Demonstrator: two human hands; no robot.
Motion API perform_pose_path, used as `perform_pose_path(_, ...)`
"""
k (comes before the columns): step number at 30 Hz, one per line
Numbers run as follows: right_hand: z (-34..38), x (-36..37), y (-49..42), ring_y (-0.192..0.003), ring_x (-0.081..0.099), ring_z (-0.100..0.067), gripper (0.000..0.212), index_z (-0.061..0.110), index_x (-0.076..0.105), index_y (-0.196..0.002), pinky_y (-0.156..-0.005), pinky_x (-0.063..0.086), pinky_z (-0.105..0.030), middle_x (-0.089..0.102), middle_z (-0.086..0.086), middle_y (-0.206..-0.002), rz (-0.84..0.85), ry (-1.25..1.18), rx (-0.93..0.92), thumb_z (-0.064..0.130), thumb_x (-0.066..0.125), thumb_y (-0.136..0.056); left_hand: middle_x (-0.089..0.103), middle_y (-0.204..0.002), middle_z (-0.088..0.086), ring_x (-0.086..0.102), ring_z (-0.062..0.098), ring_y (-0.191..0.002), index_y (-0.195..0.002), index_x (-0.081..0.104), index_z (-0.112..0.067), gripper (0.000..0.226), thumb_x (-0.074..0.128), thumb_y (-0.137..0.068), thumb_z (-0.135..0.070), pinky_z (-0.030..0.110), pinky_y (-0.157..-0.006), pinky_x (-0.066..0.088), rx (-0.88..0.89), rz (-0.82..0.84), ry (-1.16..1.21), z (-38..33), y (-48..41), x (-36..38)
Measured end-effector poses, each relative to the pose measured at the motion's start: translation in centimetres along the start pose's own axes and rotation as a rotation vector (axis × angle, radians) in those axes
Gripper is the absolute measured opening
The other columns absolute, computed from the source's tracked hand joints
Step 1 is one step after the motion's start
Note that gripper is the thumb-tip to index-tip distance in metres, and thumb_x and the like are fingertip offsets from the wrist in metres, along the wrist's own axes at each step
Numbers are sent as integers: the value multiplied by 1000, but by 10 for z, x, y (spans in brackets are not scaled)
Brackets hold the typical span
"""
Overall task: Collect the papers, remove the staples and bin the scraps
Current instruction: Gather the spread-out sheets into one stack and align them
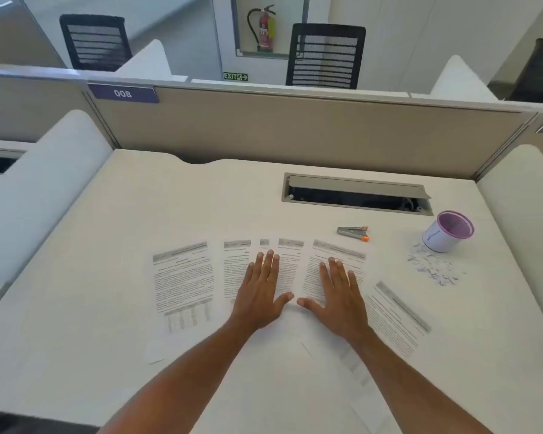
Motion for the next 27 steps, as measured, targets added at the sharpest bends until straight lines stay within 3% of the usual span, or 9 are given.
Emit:
perform_pose_path(4, -4, 13, 7, -167, 8, -32, 122, 12, 18, -171, -135, 13, -55, 9, -14, -180, 76, 8, 0, 99, 17, -86, -10, -183, 9, -11, 29, -170, -174, -3, -9, 102, 16, -99, -76, 51, -139, 8, 17, 150, -27, -1, 5, 16)
perform_pose_path(8, -3, 20, 9, -168, -2, -29, 120, 15, 10, -172, -135, 12, -56, -1, -10, -180, 91, 8, -22, 99, 17, -86, -11, -183, 12, -10, 31, -170, -173, -5, -8, 96, 34, -108, -67, 51, -139, 5, 30, 187, -44, -2, 5, 22)
perform_pose_path(13, -8, 15, 13, -168, -2, -29, 116, 17, 10, -173, -135, 12, -57, 1, -9, -181, 36, 7, -10, 97, 23, -89, -18, -182, 10, -19, 31, -168, -173, -7, -9, 98, 37, -108, -67, 49, -139, 1, -2, 125, 2, 4, 8, 19)
perform_pose_path(18, -20, 2, 41, -167, -15, -24, 113, 25, -3, -172, -135, -6, -49, -13, -6, -180, -45, -32, 102, 96, 25, -89, -17, -181, 12, -17, 37, -168, -173, -2, -8, 101, 29, -104, -74, 49, -136, -2, -101, 11, -27, 46, 26, 14)
perform_pose_path(23, -40, 16, 76, -167, -14, -25, 113, 25, 0, -173, -136, 0, -53, -11, -9, -181, -36, -62, 258, 97, 23, -89, -10, -181, 9, -7, 32, -169, -174, 3, -8, 109, 21, -98, -84, 54, -138, 6, -158, 36, -19, 77, 40, 24)
perform_pose_path(27, -39, 27, 77, -168, -11, -27, 113, 25, 1, -173, -136, 3, -54, -10, -10, -181, -7, -64, 243, 98, 18, -88, -11, -181, 6, -11, 28, -168, -174, 2, -15, 102, 23, -100, -81, 51, -138, 1, -112, 43, -12, 69, 38, 26)
Point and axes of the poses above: each hand's wrist, its own y-axis away from the middle knuckle, its own x-axis out of the palm, z = x × y, the point moved 6 cm from there along -y, towards the middle knuckle
